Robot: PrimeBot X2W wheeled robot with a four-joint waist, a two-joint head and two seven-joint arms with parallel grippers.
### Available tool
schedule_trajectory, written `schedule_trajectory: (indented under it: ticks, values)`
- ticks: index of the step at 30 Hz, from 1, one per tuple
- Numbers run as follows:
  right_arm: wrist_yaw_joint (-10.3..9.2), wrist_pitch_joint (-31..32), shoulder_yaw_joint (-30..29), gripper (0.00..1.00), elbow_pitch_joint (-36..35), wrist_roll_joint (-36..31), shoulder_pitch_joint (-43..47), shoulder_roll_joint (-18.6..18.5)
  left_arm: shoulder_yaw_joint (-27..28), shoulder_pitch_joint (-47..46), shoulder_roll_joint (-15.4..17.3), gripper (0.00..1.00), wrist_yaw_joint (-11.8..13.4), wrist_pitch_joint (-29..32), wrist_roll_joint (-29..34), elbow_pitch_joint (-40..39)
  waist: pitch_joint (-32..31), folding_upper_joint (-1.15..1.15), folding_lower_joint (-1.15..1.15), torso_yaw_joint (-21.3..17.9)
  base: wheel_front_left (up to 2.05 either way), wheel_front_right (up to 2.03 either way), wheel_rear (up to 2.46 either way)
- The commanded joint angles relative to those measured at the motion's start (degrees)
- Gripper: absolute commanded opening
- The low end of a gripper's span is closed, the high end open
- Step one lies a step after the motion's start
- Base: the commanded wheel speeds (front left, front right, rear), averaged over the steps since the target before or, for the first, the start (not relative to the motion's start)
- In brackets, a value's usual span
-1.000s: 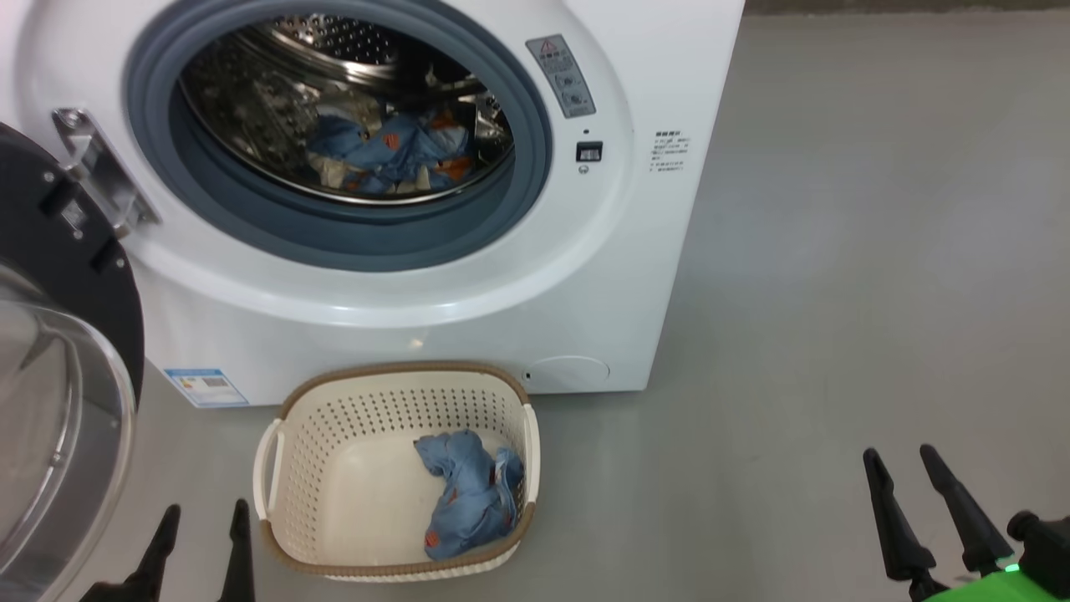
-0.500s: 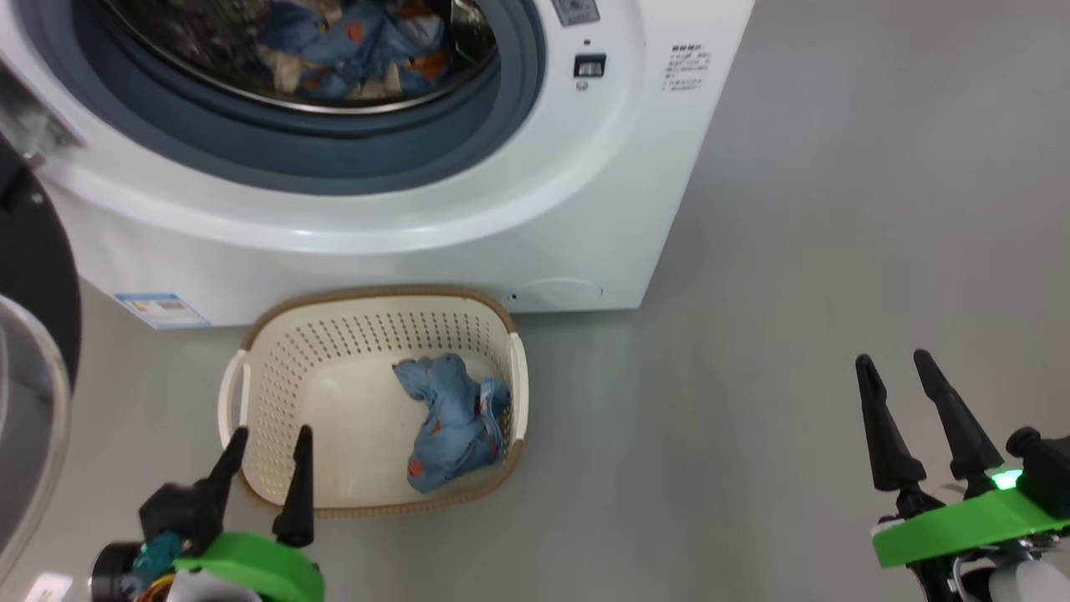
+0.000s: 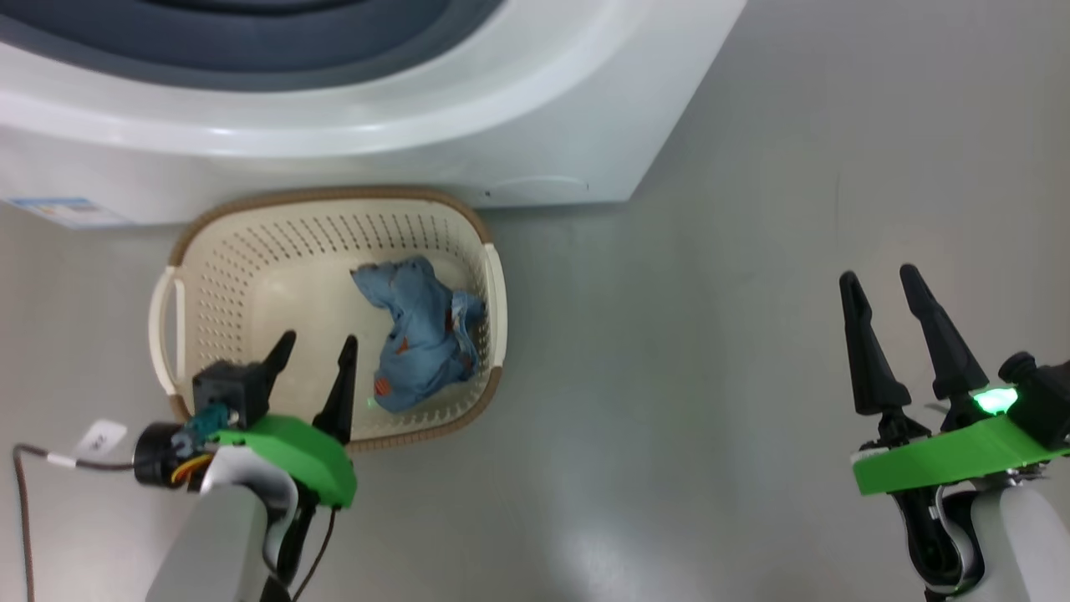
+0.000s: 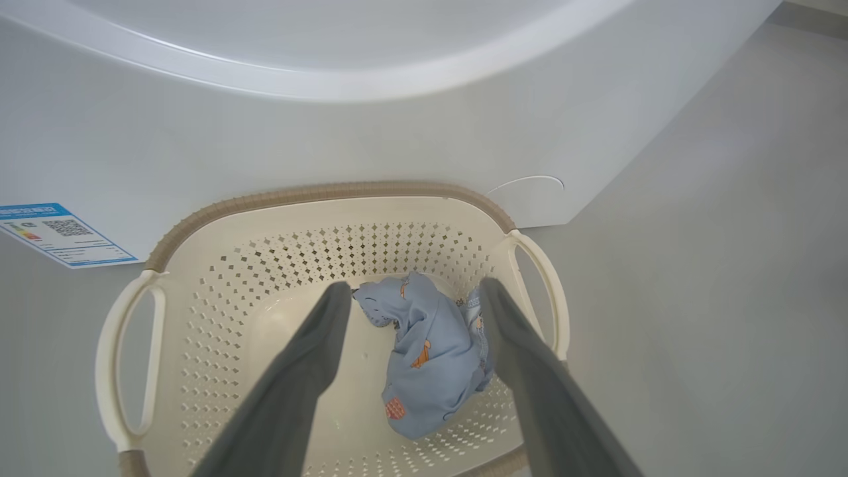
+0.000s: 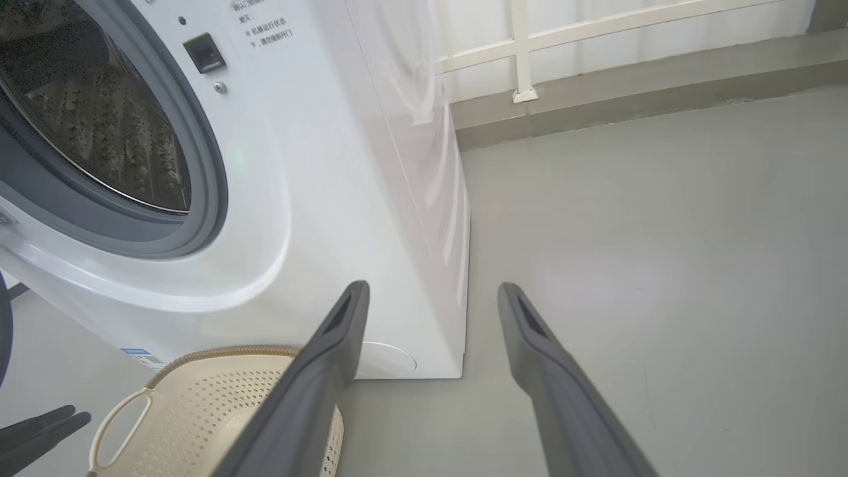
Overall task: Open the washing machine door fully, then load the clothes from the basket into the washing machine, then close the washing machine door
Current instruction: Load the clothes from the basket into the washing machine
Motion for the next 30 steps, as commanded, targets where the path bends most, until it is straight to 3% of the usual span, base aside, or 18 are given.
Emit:
schedule_trajectory:
  ticks: [1,20,30]
  values:
    - [0.09,-0.27,1.45,1.0,-1.34,0.81,-0.59,-0.26,0.92,-1.81,1.7,1.0,-0.09,-0.37,-0.7,0.43,5.06,0.0,0.0,-0.64,0.0,0.0,0.0]
    - [0.09,-0.27,3.73,1.0,2.52,0.79,-7.78,-0.91,-15.11,-21.79,1.55,1.0,-0.09,-0.36,-12.64,21.52,16.95,0.0,0.0,0.89,0.0,0.0,0.0]
    - [0.09,-0.27,4.62,1.0,2.25,0.84,-10.28,-1.58,-25.36,-27.45,2.56,1.0,-0.09,1.69,-21.43,23.34,21.7,0.0,0.0,0.65,0.0,0.0,0.0]
